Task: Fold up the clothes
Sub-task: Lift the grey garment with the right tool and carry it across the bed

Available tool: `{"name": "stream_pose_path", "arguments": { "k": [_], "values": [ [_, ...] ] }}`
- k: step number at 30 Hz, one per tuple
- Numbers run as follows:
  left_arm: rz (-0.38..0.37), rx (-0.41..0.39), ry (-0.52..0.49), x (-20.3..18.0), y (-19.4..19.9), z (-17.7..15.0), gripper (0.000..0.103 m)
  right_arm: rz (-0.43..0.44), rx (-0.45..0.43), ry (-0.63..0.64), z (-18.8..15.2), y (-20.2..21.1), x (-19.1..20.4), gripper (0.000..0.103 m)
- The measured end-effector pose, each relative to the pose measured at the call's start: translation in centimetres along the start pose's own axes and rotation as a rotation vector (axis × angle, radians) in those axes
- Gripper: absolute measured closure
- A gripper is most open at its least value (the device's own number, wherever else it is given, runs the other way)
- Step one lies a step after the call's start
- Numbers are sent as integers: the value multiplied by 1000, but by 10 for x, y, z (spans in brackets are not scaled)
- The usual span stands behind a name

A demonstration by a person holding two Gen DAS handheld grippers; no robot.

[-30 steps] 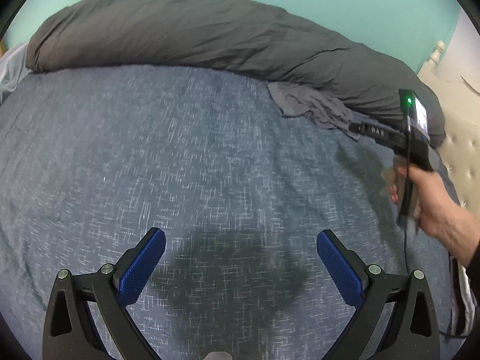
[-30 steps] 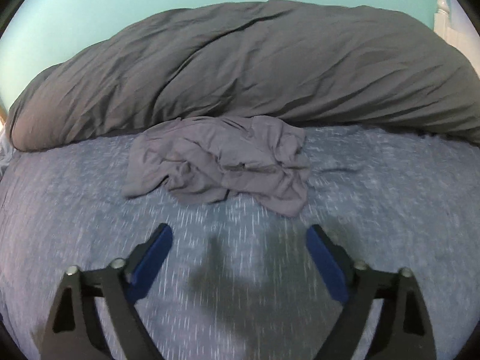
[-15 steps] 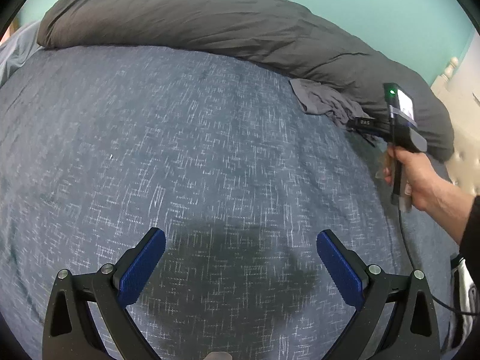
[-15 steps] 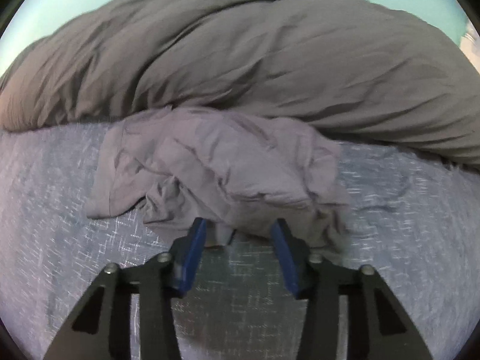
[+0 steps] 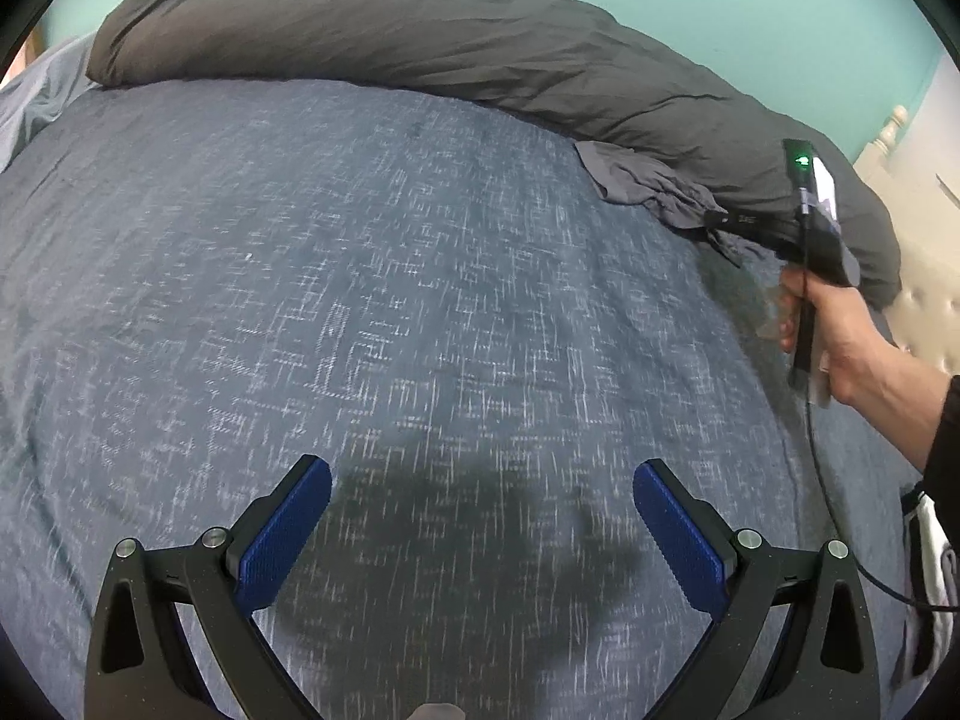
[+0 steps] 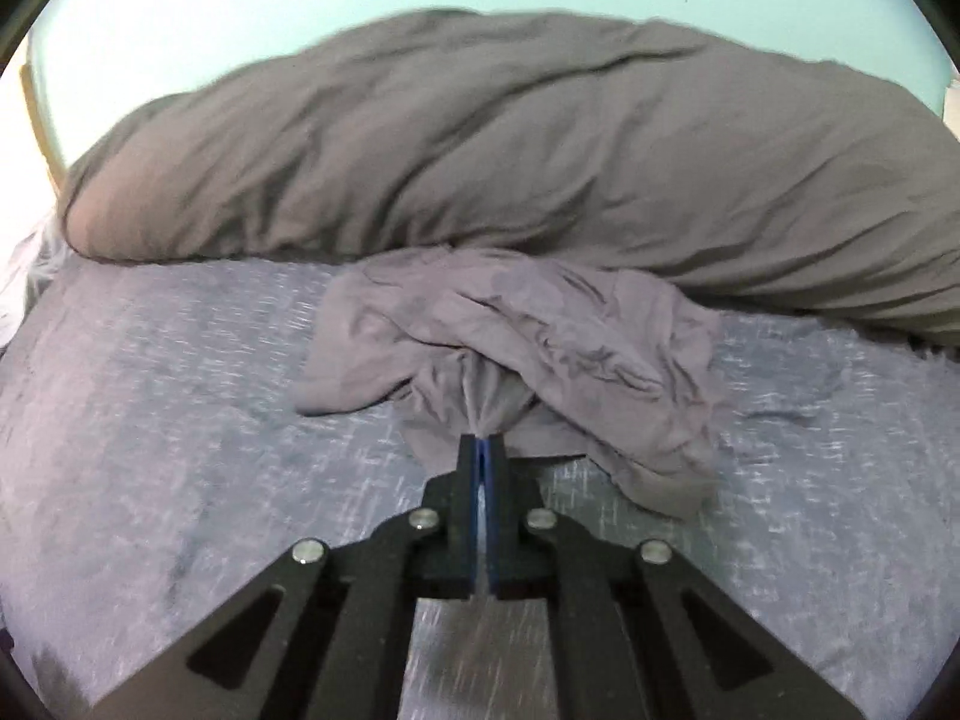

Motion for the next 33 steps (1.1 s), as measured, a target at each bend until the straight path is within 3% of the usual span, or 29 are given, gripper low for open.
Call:
{"name": "stream_pose_path", "arguments": {
  "k": [9,17,27,33],
  "values": [
    [3,-50,-3,1,51,-20,0,112,-88,24,-10,97,50,102],
    [-29,-98,-7,-1,114,-50,0,206,-199,3,-32,216,105,102],
    [-99,-121,31,16,178,-106,0,317,-312,-23,-75,364,173,102],
    [-116,-128,29,30,215,-153,0,341,-347,0,-110,441,215,102]
  ]
}}
Point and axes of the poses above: each gripper's, at about its wrist camera, not at the fingertips, and y roughly against the way its jaws point, x to its left, z to its top, the point moved 10 cm from there along -y, roughly the way its jaws point, and after that the axes turned 12 degrees about y, right-handed, at the moved point
